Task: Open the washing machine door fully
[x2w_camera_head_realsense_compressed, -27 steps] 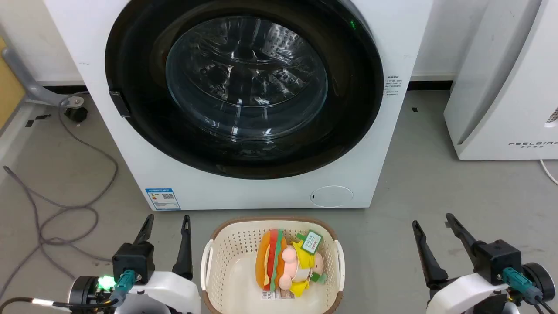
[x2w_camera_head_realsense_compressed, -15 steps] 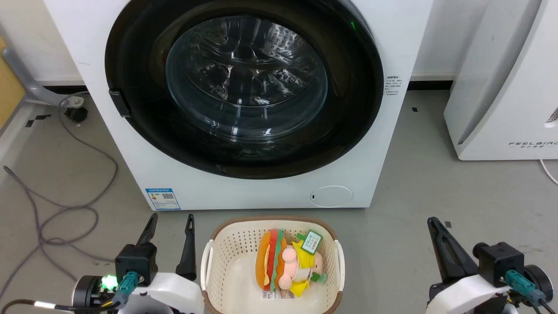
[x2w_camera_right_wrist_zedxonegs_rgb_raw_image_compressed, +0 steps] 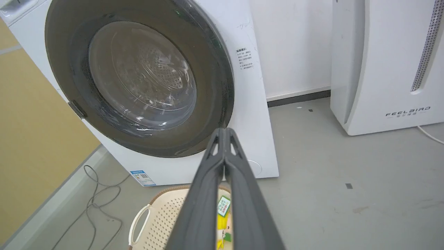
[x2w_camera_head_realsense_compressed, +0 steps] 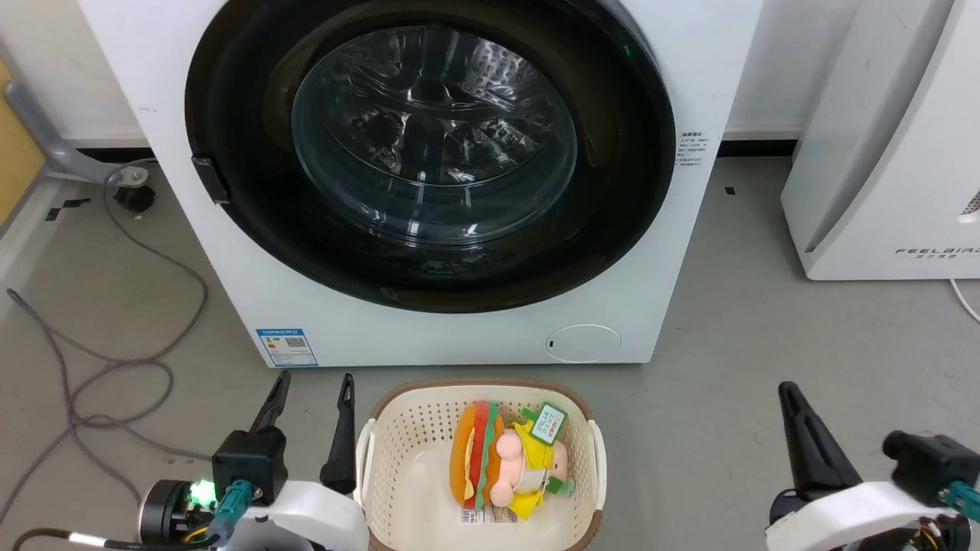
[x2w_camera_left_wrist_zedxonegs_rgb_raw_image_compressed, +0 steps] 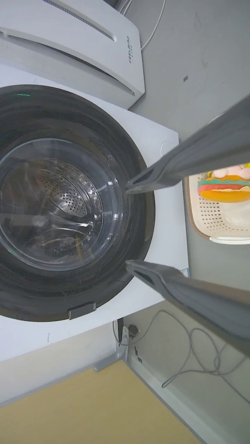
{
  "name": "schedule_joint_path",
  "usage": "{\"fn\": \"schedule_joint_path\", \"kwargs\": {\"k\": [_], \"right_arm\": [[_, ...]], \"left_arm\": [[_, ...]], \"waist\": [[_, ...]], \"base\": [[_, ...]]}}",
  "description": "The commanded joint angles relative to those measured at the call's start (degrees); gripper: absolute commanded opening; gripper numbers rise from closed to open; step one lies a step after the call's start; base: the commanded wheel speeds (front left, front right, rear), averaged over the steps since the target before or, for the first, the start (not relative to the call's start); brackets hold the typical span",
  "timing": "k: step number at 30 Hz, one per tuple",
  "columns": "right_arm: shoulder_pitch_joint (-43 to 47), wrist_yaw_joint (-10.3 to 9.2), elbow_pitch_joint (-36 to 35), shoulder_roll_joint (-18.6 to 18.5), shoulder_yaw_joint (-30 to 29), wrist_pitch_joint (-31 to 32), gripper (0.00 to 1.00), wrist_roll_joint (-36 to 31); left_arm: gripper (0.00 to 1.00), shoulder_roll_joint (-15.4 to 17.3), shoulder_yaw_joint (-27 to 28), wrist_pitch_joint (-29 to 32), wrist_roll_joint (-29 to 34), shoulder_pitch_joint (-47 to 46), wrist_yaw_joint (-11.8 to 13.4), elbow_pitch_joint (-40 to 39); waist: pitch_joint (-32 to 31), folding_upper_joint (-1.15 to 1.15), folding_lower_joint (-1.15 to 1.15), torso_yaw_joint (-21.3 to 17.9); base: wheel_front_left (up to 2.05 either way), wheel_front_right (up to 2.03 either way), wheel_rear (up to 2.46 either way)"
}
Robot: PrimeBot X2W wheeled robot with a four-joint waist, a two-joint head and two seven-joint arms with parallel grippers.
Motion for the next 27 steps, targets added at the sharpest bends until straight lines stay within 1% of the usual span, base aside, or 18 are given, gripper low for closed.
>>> {"fn": "schedule_joint_path", "kwargs": {"k": [1,3,7,8,14,23,27], "right_arm": [[-1.04,0.02,0.93,0.04,-0.64,-0.76,0.0,3.81],[-1.63,0.02,1.74,0.04,-1.17,-1.0,0.0,7.24],[-3.02,0.02,3.21,0.05,-2.54,-1.47,0.0,12.11],[-3.02,0.02,3.21,0.05,-2.54,-1.47,0.0,12.11],[-6.16,0.02,5.74,0.06,-5.15,-2.19,0.0,18.06],[-14.26,0.03,11.67,0.04,-7.72,-3.26,0.0,24.95],[-19.16,0.03,15.34,-0.85,-8.26,-3.39,0.0,28.64]], "left_arm": [[1.0,0.02,-0.24,-0.66,-0.52,-0.57,-0.19,0.28],[1.0,0.02,-0.39,-0.9,-0.59,-0.66,-0.24,0.33],[1.0,0.02,-0.69,-1.38,-0.77,-0.74,-0.28,0.44],[1.0,0.02,-0.69,-1.38,-0.77,-0.74,-0.28,0.44],[1.0,0.02,-1.27,-2.09,-0.96,-1.03,-0.35,0.56],[1.0,0.02,-1.75,-3.17,-1.2,-1.76,-0.61,0.41],[1.0,0.02,-1.98,-3.65,-1.27,-2.31,-0.78,0.27]], "waist": [[0.04,0.0,0.0,0.08],[0.1,0.0,0.0,0.15],[0.15,0.0,0.0,0.24],[0.15,0.0,0.0,0.24],[0.43,0.0,0.0,0.34],[1.72,0.0,0.0,0.12],[2.6,0.0,0.0,0.09]], "base": [[0.0,0.0,0.0],[0.0,0.0,0.0],[0.0,0.0,0.0],[0.0,0.0,0.0],[0.0,0.0,0.0],[0.0,0.0,0.0],[0.0,0.0,0.0]]}}
